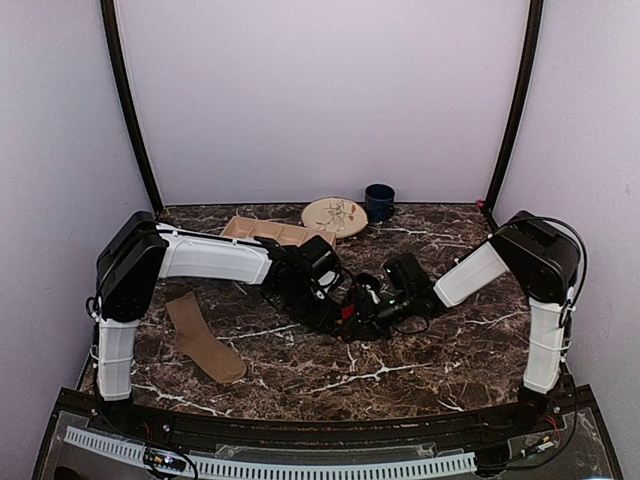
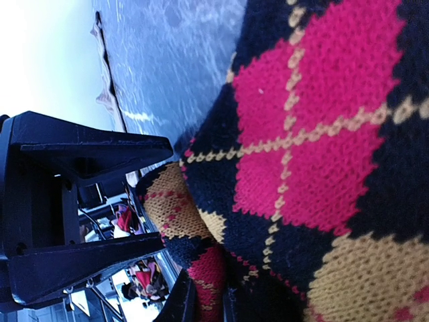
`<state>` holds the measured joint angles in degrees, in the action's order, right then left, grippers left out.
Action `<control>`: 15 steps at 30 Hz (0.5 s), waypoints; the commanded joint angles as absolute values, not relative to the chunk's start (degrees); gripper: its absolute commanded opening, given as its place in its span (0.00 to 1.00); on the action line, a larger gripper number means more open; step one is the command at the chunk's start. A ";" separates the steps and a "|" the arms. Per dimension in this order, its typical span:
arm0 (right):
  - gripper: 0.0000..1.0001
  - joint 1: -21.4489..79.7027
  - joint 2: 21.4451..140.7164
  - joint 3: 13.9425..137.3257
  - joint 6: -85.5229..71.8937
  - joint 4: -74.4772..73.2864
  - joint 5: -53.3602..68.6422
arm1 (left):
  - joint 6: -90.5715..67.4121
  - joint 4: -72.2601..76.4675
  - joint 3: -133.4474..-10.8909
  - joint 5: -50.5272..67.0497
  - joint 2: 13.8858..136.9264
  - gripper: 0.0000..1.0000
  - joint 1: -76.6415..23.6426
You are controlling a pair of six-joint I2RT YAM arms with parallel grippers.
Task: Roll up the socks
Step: Roll the sock at the center of the board.
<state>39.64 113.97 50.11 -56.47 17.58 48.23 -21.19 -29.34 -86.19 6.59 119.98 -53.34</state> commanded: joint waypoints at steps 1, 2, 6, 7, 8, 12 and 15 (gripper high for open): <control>0.10 40.86 116.43 51.06 -60.75 21.44 44.30 | -20.34 -28.69 -85.88 6.98 117.07 0.46 -52.36; 0.10 40.87 116.52 50.91 -60.95 21.60 44.21 | -20.23 -28.40 -85.80 7.39 117.19 0.46 -52.23; 0.11 40.80 116.80 50.85 -61.13 21.48 44.13 | -20.24 -28.04 -85.95 8.35 117.96 0.46 -51.95; 0.11 40.79 116.83 50.84 -60.97 21.31 44.19 | -20.28 -28.22 -86.40 8.61 117.84 0.45 -51.88; 0.11 40.78 116.83 50.77 -60.92 21.27 44.13 | -20.34 -28.43 -86.80 8.61 117.60 0.45 -51.86; 0.11 40.78 116.85 50.87 -60.91 21.10 44.18 | -20.18 -27.47 -87.25 8.86 116.68 0.45 -51.69; 0.11 40.78 117.06 50.85 -60.84 21.14 44.44 | -20.37 -27.31 -87.30 9.25 116.81 0.45 -51.64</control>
